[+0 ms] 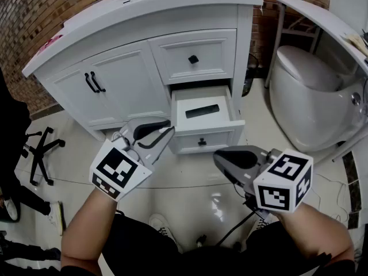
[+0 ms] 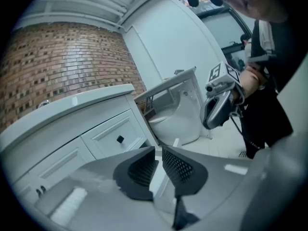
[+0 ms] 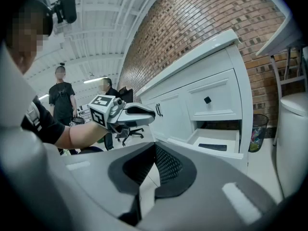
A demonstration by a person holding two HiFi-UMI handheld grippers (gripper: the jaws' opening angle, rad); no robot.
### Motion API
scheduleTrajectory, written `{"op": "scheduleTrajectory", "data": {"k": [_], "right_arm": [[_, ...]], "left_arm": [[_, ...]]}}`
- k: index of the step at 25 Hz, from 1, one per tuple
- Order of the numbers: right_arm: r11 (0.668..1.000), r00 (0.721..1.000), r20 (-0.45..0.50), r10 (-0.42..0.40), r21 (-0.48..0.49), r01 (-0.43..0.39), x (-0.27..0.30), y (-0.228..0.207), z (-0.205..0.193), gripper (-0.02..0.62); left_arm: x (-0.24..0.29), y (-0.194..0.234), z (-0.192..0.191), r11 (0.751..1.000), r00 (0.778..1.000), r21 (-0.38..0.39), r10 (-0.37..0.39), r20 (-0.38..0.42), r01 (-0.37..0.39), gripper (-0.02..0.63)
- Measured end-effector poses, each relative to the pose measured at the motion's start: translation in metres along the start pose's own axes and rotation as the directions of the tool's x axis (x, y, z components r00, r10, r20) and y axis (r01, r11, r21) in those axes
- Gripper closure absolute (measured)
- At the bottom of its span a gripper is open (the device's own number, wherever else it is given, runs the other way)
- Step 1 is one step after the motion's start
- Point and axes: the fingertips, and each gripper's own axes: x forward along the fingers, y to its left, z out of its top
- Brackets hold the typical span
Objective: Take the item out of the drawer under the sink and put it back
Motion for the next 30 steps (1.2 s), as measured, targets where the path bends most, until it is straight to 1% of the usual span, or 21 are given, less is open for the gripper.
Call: {"op": "scheduleTrajectory", "data": {"k": [2, 4, 8, 11, 14, 17, 19, 22, 25, 27, 28, 30], "right_arm": [[1.000, 1.000, -0.008, 0.007, 0.010, -0.007, -0.001, 0.000, -0.001, 0.592], [1.000, 1.000, -0.011, 0.016, 0.015, -0.016, -0.002, 0.000, -0.001, 0.592], [1.000, 1.000, -0.005, 0.028, 0.010, -0.028, -0.002, -0.003, 0.001, 0.592], [0.999, 0.999, -0.023, 0.034, 0.018, -0.034, -0.002, -0.006, -0.005, 0.592], [0.999, 0.999, -0.031, 0.042, 0.026, -0.041, -0.004, -0.011, -0.005, 0.592], [0.998, 0.998, -0.040, 0.050, 0.031, -0.049, -0.003, -0.016, -0.007, 0.592], [0.998, 0.997, -0.053, 0.060, 0.036, -0.058, -0.002, -0.017, -0.011, 0.592], [0.997, 0.995, -0.068, 0.075, 0.040, -0.072, -0.002, -0.017, -0.014, 0.592], [0.994, 0.991, -0.091, 0.097, 0.056, -0.093, -0.001, -0.019, -0.020, 0.592], [0.992, 0.990, -0.094, 0.105, 0.075, -0.098, 0.000, -0.022, -0.021, 0.592], [0.992, 0.990, -0.092, 0.105, 0.083, -0.097, 0.000, -0.024, -0.020, 0.592], [0.992, 0.992, -0.086, 0.097, 0.094, -0.088, -0.001, -0.028, -0.018, 0.592]], "left_arm": [[0.011, 0.006, -0.006, 0.999, 0.999, 0.038, -0.012, -0.049, 0.014, 0.549], [0.024, 0.013, -0.009, 0.997, 0.996, 0.069, -0.035, -0.087, 0.041, 0.531], [0.063, 0.023, -0.011, 0.984, 0.987, 0.136, -0.093, -0.133, 0.111, 0.499], [0.093, 0.028, -0.019, 0.974, 0.975, 0.154, -0.140, -0.170, 0.167, 0.467], [0.124, 0.037, -0.039, 0.969, 0.955, 0.130, -0.178, -0.237, 0.212, 0.440], [0.155, 0.045, -0.066, 0.962, 0.922, 0.095, -0.212, -0.325, 0.255, 0.420], [0.173, 0.048, -0.078, 0.957, 0.902, 0.078, -0.235, -0.361, 0.280, 0.410], [0.198, 0.046, -0.092, 0.942, 0.879, 0.055, -0.287, -0.381, 0.332, 0.405], [0.215, 0.037, -0.113, 0.913, 0.836, -0.003, -0.375, -0.400, 0.407, 0.400], [0.227, 0.037, -0.126, 0.903, 0.815, -0.035, -0.401, -0.418, 0.427, 0.370], [0.233, 0.039, -0.132, 0.903, 0.810, -0.035, -0.400, -0.428, 0.428, 0.357], [0.249, 0.042, -0.143, 0.908, 0.808, -0.032, -0.387, -0.444, 0.418, 0.356]]}}
